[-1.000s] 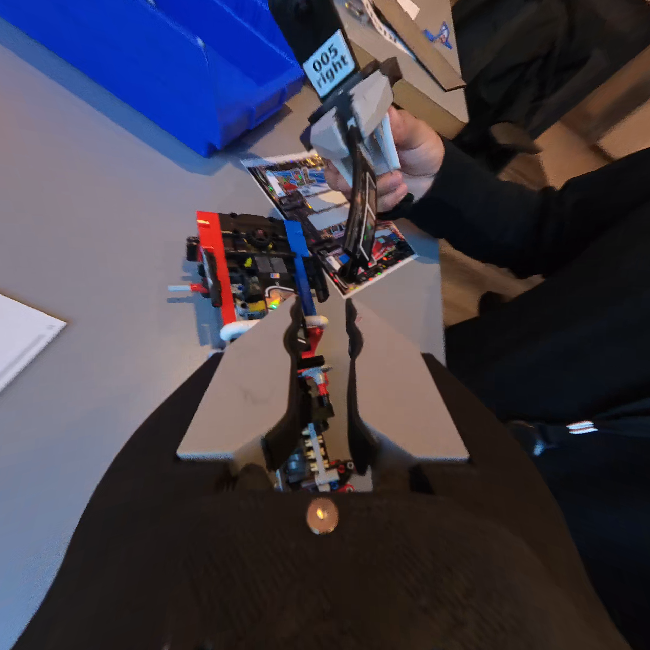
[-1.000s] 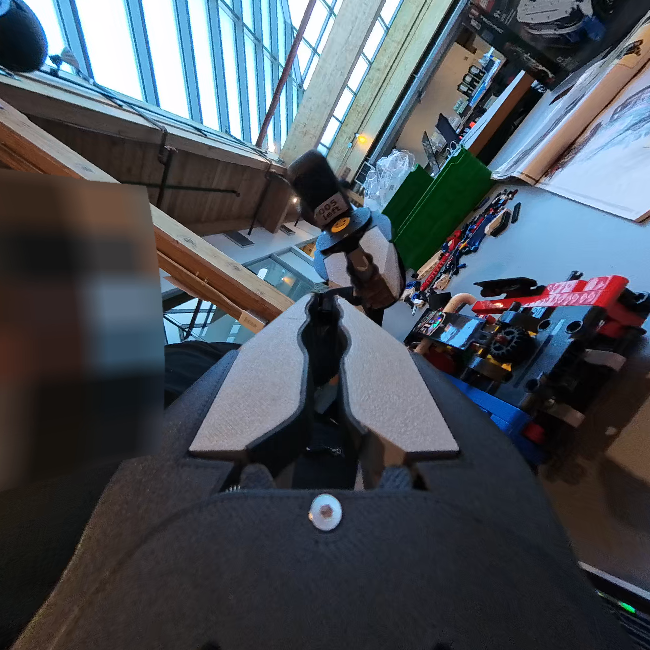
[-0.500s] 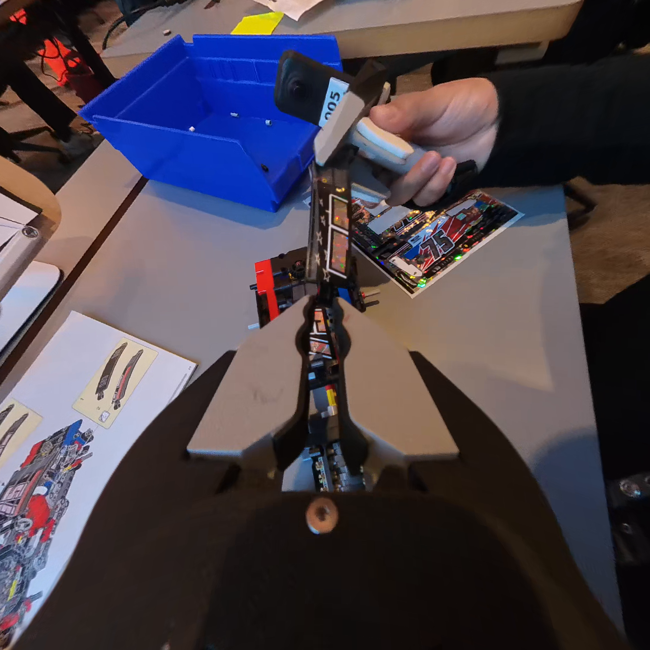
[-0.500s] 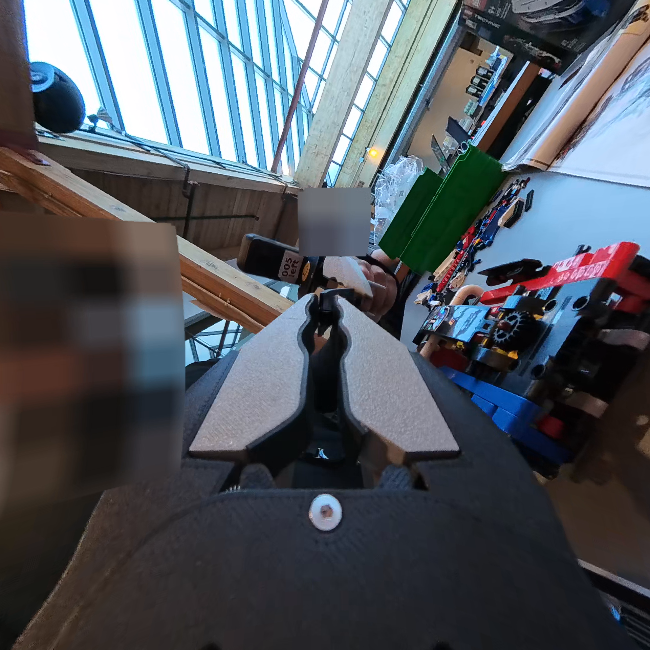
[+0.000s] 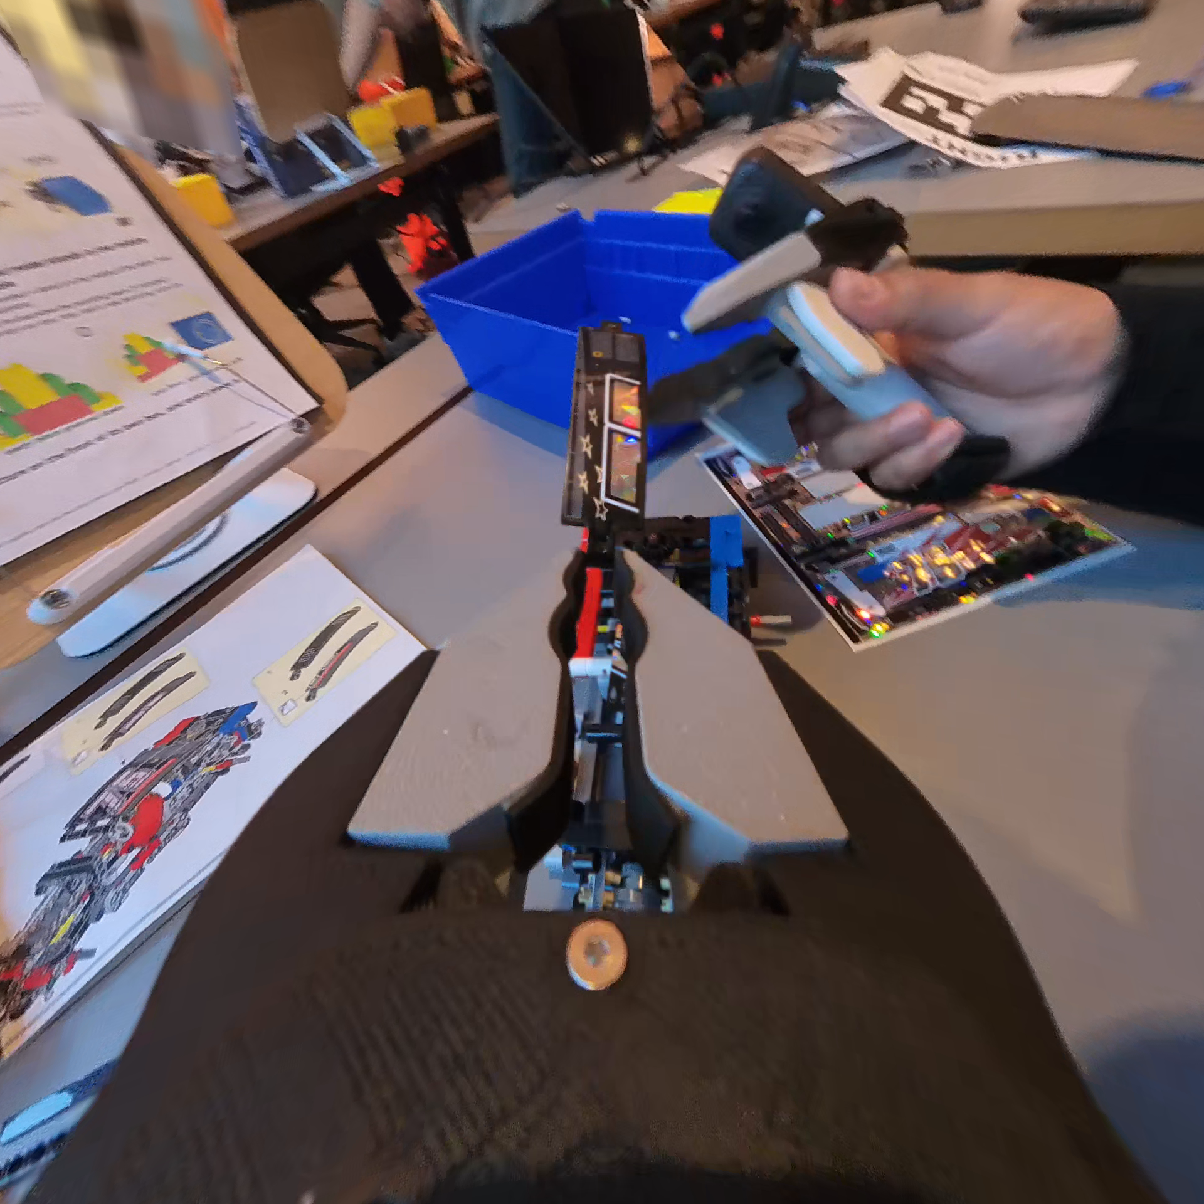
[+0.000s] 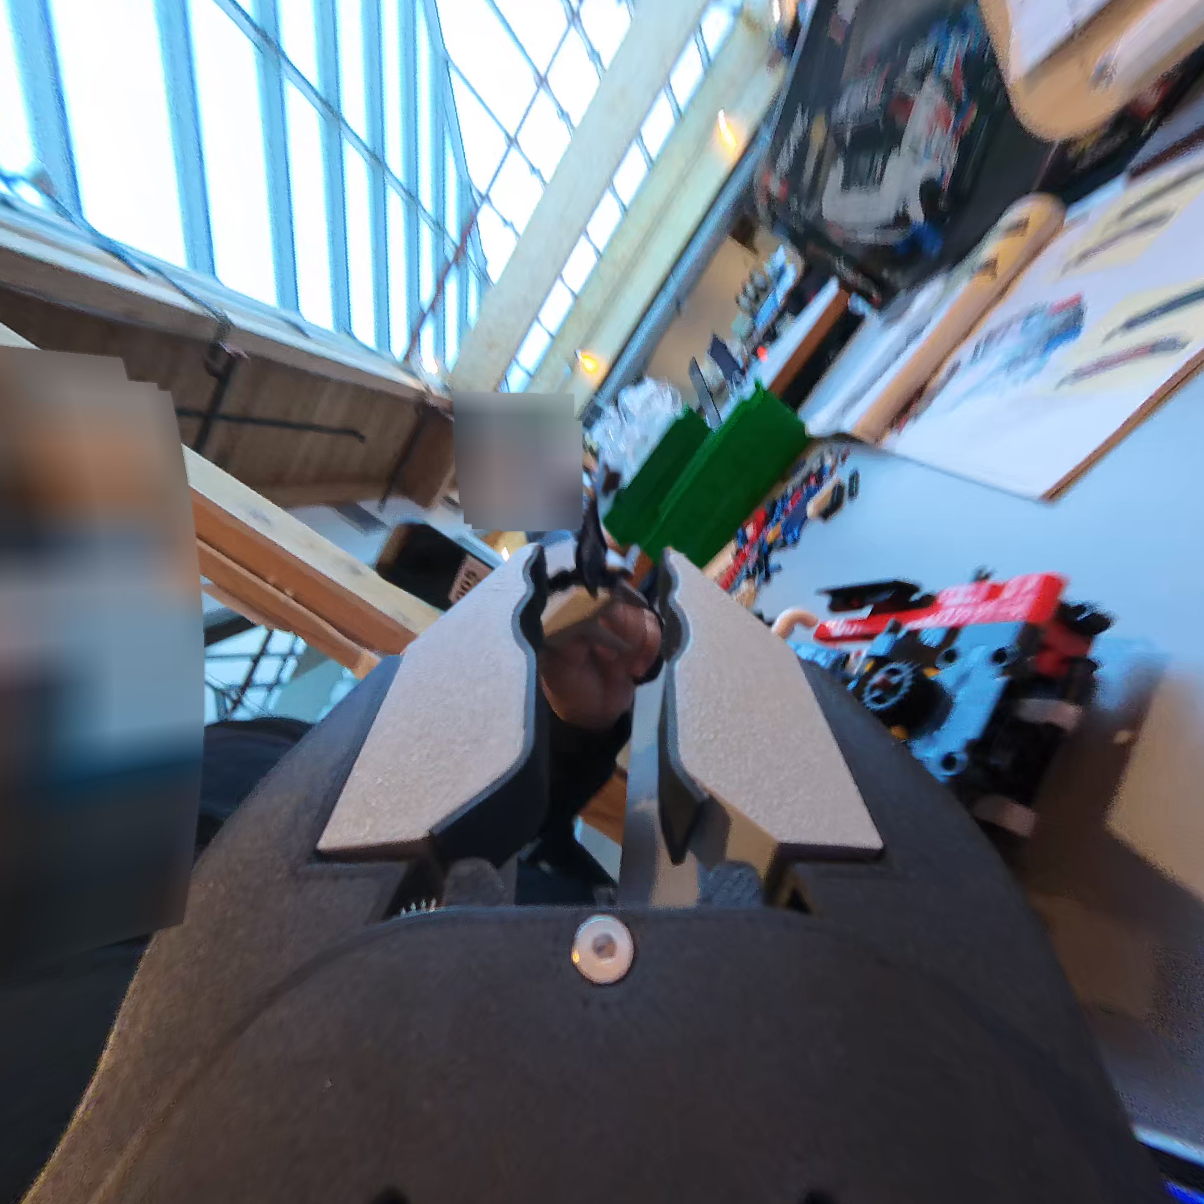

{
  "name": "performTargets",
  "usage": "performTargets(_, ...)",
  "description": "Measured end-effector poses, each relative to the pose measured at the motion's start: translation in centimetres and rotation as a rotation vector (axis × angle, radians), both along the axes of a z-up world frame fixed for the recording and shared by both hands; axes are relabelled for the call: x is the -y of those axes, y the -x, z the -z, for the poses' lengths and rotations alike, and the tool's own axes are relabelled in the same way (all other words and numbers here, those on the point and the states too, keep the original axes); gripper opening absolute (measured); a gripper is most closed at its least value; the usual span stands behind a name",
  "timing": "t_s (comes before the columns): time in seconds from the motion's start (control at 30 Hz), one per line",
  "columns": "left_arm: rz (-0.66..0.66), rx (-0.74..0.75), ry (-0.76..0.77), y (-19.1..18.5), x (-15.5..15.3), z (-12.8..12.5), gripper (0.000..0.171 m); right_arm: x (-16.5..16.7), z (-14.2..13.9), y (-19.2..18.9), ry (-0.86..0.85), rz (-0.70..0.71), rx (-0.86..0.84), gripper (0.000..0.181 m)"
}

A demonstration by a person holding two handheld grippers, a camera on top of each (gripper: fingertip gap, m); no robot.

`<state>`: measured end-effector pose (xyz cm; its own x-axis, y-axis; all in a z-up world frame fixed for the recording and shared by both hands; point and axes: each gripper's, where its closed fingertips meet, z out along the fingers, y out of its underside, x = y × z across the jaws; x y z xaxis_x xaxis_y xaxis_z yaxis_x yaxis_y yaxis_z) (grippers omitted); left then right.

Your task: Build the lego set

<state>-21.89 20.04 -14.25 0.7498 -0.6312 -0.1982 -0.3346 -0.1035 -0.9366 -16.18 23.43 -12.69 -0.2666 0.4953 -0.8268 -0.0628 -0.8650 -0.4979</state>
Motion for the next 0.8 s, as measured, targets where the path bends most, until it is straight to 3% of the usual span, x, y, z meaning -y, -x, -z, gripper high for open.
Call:
performTargets(0.1, -0.054, 0.022, -0.022, -0.4, 0.0, 0.0, 0.005, 2.0, -0.4, 2.0, -0.045, -0.046, 0.0, 0.032)
performTargets(0.23, -0.071, -0.026, -0.054, -1.9, 0.7, 0.4, 0.005, 2.0, -1.6, 3.0, -0.067, -0.007, -0.051, 0.002)
performTargets(0.33, -0.08, -0.016, -0.087, -2.4, 1.4, 0.2, 0.006, 2.1, -2.0, 3.2, -0.069, -0.062, -0.05, 0.0)
performTargets(0.43, 0.027, 0.065, -0.004, -3.4, 3.1, 0.7, 0.013, 2.4, -2.2, 3.0, -0.156, -0.223, 0.048, 0.0)
performTargets(0.5, 0.093, 0.104, 0.065, -3.0, 4.3, 1.0, 0.024, 2.5, -1.6, 2.7, -0.268, -0.375, 0.214, 0.0)
performTargets(0.63, 0.151, 0.08, 0.223, -0.2, 4.8, 1.9, 0.026, 3.9, 0.0, 1.9, -0.463, -0.728, 0.546, 0.0)
performTargets(0.8, 0.243, 0.321, 0.393, 0.6, 3.6, -1.0, 0.026, 6.7, 2.1, 2.8, -0.618, -1.059, 0.77, 0.0)
